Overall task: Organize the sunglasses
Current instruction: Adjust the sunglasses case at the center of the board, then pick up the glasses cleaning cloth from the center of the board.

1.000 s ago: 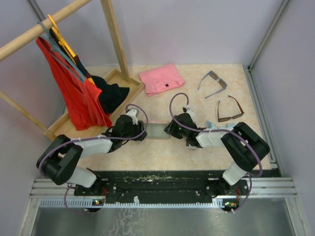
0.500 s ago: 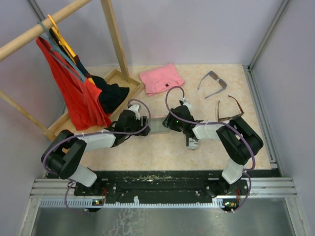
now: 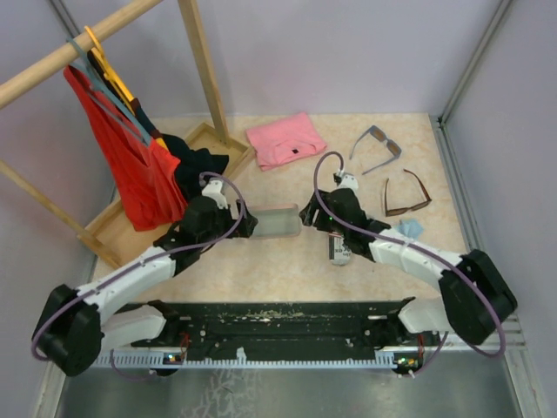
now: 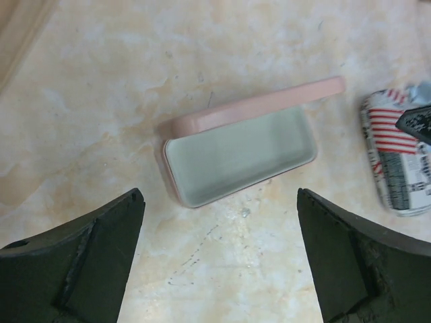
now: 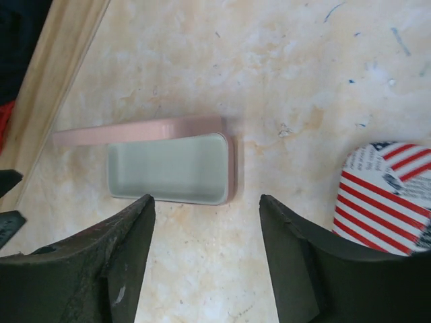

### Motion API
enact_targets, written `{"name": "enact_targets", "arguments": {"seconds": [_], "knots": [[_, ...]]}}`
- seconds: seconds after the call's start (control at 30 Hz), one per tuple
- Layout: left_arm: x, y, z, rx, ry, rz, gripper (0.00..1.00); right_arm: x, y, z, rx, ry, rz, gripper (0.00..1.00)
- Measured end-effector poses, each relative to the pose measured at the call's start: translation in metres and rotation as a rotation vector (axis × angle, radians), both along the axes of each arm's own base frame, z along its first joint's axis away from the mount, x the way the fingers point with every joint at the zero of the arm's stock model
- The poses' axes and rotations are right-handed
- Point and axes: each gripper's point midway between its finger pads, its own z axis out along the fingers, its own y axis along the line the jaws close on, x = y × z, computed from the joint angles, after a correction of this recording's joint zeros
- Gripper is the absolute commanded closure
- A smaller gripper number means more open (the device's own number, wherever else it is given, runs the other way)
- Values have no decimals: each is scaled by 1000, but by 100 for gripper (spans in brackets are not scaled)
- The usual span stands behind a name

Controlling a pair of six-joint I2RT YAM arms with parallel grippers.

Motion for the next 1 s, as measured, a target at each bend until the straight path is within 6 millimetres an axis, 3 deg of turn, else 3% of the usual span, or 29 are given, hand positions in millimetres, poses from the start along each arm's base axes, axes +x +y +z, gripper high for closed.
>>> {"name": "enact_targets", "arguments": {"seconds": [0.13, 0.2, 0.4, 0.53, 0.63, 0.8, 1.0], "knots": [[-9, 4, 44, -50, -48, -4, 0, -9, -16, 28, 0, -59, -25, 28], [-9, 2, 77, -83, -85, -9, 0, -12, -27, 40, -20, -88, -43, 27], [-9, -3, 202, -217, -232, -21, 0, -26, -65, 62, -104, -142, -121, 27], [-8, -8, 252, -261, -262, -33, 0, -30, -96, 62, -178, -101, -204, 27], [-9, -11, 267, -273, -265, -50, 0, -26, -125, 55, -220, -37, -289, 28], [-13, -13, 266, -274, -252, -69, 0, -26, -172, 39, -252, 64, -422, 29], [-15, -14, 266, -276, -250, -81, 0, -25, -194, 36, -240, 93, -486, 30]]}}
